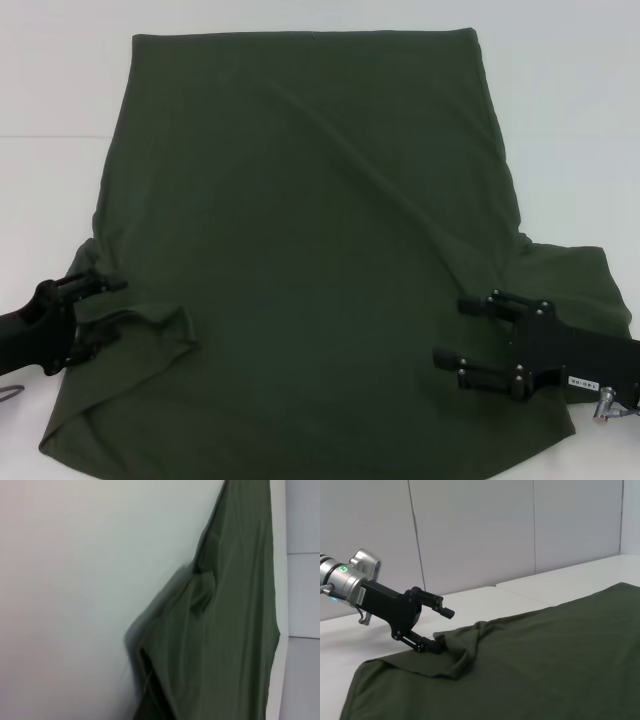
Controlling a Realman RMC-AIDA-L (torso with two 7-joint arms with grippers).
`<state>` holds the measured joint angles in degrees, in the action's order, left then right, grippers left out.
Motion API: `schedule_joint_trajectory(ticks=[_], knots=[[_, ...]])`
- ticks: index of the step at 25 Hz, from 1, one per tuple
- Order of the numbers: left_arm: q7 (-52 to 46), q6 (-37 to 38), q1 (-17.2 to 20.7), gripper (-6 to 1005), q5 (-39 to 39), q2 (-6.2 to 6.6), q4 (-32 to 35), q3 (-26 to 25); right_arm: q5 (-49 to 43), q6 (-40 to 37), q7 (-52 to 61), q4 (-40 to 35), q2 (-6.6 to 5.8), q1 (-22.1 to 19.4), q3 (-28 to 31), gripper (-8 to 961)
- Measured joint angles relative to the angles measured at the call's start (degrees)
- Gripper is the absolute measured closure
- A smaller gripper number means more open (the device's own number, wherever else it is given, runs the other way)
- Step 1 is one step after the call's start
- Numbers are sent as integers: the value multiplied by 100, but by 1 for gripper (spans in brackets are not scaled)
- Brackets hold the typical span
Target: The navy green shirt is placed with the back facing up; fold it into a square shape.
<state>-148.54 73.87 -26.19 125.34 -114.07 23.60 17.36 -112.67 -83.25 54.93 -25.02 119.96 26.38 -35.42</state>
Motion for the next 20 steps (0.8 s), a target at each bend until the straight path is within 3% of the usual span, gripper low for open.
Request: schedule_joint_trajectory(ticks=[20], knots=[[229,-452,-229,284,131,-21,0,208,9,49,0,-29,0,51,0,130]])
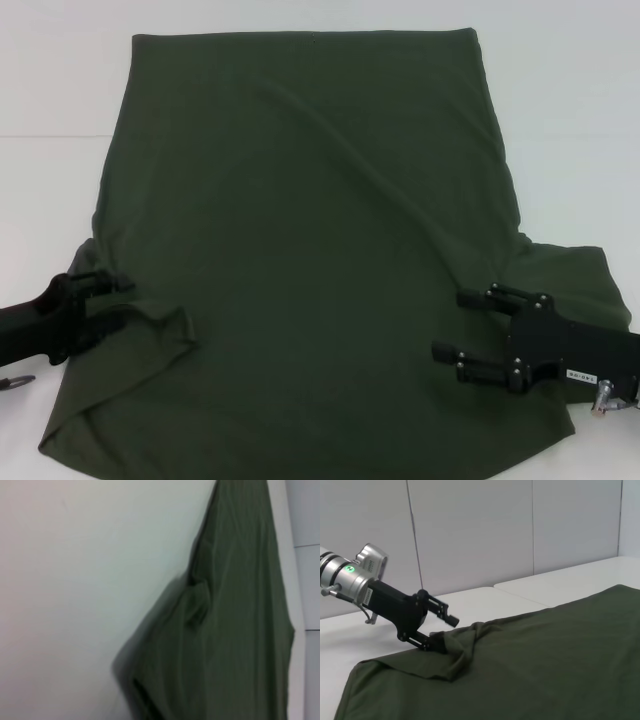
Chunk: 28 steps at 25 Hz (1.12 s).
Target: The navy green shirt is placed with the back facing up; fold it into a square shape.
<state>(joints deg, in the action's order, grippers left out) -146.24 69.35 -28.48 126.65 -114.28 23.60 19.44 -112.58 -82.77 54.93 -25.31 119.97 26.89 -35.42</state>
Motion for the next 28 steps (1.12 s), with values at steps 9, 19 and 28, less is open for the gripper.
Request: schedule_joint_trajectory(ticks=[9,19,28], knots=[[54,-98,9,525,-30,6,20,-34,50,-1,0,-7,0,-16,0,130],[239,-106,-82,904,-42,8,66,-13,88,-22,0,-11,0,-26,0,130],[602,-8,-487,929,-51,38,331,291,88,-30,0,-9,0,-26,0,130]])
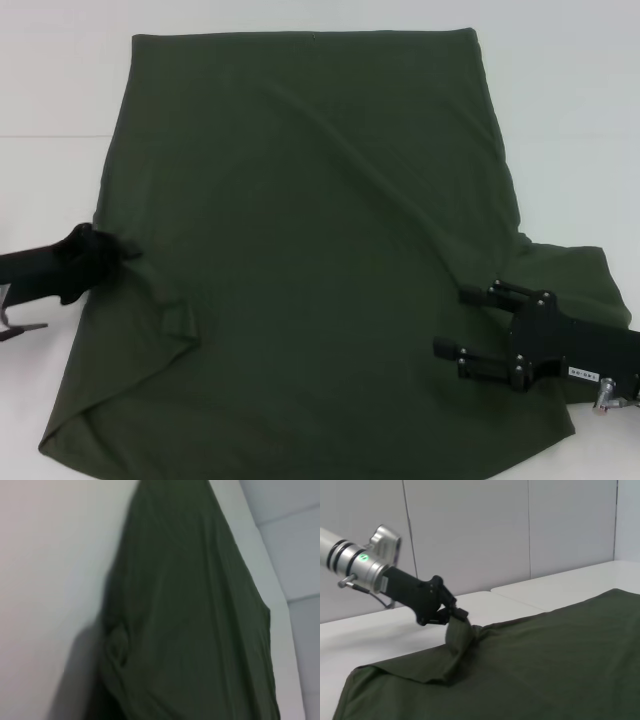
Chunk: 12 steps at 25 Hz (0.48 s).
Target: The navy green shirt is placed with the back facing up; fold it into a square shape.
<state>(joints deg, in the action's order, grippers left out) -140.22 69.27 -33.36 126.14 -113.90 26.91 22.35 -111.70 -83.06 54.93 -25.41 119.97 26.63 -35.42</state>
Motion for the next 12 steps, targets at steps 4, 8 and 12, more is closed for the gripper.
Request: schedule_joint_trajectory(ticks=[4,8,12], knots=[[14,-164,-178,935,3,2,172,523,-1,-29,0,29,0,0,0,129],[13,-283,-290,937,6,-1,221,1032,-1,-53,0,38,0,-1,-17,131],[14,-376,-319,938,7,0,227,1241,-1,-116,0,46,0,-14,-33,130]])
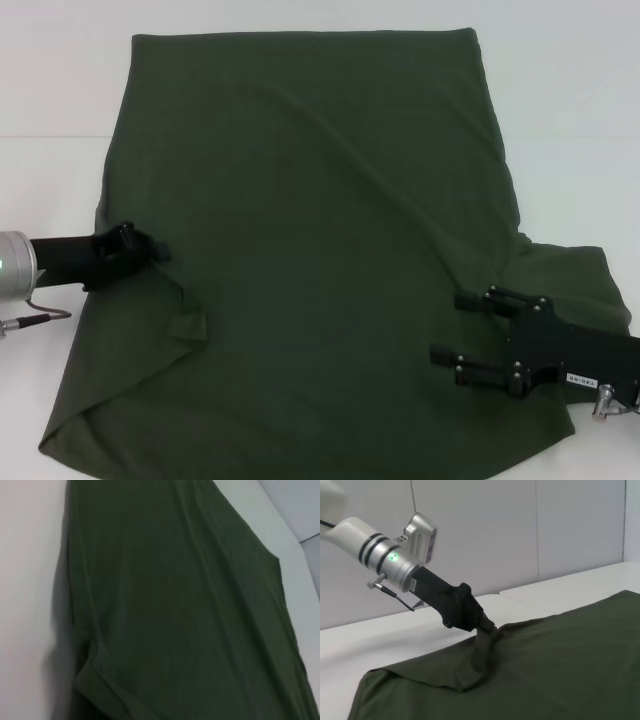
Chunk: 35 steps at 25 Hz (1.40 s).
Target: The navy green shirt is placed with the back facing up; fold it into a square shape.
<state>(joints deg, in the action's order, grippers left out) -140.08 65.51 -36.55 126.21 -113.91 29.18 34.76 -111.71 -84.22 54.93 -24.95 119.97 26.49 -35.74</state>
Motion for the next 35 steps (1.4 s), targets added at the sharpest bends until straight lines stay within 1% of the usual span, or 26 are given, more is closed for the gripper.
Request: schedule_joint_trajectory(ticks=[4,9,12,17,23,26,30,34,35], knots=[[-1,-142,-1,938,0,-17,0,104,0,-37,0,0,0,-2,3,130],[-24,-246,30,925,-40,-59,-10,89,0,-73,0,-1,0,-14,11,129],[88,-260,21,831,-43,-97,6,88,0,-77,0,-1,5,-12,4,129],[180,-390,-88,735,-49,-175,13,74,0,-58,0,-1,9,-6,-10,129],[304,-533,-272,619,-60,-313,121,81,0,-50,0,28,9,-4,-19,129],[406,-554,-380,478,-50,-368,154,118,0,-51,0,44,9,-3,-20,129],[552,-555,-450,308,-20,-388,151,144,0,-69,0,50,9,-8,-21,130],[711,-361,-294,157,-131,-390,305,90,0,-74,0,52,9,-14,8,130],[826,-251,-198,147,-204,-391,401,73,0,-73,0,52,9,-17,16,130]])
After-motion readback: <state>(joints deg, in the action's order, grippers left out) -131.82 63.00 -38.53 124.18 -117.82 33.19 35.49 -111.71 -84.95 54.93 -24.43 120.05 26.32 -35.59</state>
